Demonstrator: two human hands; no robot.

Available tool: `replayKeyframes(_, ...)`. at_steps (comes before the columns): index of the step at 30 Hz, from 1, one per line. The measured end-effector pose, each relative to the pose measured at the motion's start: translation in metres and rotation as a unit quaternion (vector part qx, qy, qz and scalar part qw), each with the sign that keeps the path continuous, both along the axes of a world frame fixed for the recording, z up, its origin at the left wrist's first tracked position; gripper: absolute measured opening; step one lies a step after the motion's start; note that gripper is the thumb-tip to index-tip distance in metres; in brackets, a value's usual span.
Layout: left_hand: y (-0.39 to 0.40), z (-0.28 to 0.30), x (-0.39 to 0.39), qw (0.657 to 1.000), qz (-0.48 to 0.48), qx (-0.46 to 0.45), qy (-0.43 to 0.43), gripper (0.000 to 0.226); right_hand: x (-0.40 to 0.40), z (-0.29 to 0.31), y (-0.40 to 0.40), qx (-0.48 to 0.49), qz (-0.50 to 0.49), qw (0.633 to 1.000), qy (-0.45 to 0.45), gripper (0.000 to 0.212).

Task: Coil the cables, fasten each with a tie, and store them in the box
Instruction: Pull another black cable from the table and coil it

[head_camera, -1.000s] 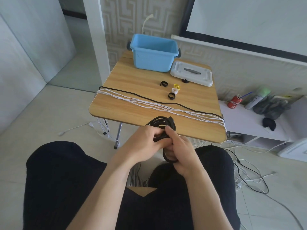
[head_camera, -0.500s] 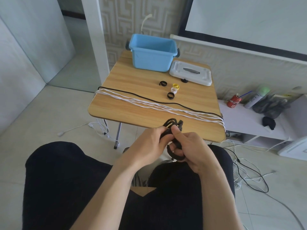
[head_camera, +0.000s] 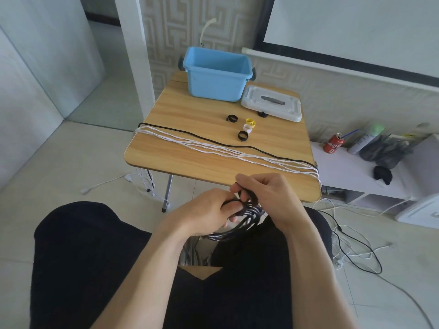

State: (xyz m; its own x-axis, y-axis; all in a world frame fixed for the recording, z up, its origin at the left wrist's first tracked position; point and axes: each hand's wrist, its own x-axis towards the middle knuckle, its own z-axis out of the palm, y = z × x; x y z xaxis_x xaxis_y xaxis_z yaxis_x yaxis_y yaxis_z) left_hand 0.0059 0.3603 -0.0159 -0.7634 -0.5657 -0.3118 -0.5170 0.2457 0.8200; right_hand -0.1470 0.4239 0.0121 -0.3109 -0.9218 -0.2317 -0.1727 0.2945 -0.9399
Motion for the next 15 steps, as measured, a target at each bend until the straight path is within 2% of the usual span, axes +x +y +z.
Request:
replayKeyframes(3,-0.002,0.003,0.002,0.998,0.016,0.045,0.03,0.037,-0.002,-0.005,-0.007,-0.012,0.011,1.0,0.008,0.031)
replayKeyframes(6,-0.002,0.006,0.001,0.993,0.055,0.08,0.074,0.046,-0.004,-0.01,-0.012,-0.028,0.022,0.999,-0.025,0.033)
replayKeyframes(11,-0.001,0.003,0.004,0.979,0.126,0.046,0.151,0.05,-0.002,-0.021,-0.013,-0.046,0.051,0.993,-0.098,0.03)
replayKeyframes(15,0.0,0.0,0.002,0.968,0.166,0.049,0.181,0.042,-0.004,-0.019,-0.009,-0.036,0.082,0.996,-0.027,0.03)
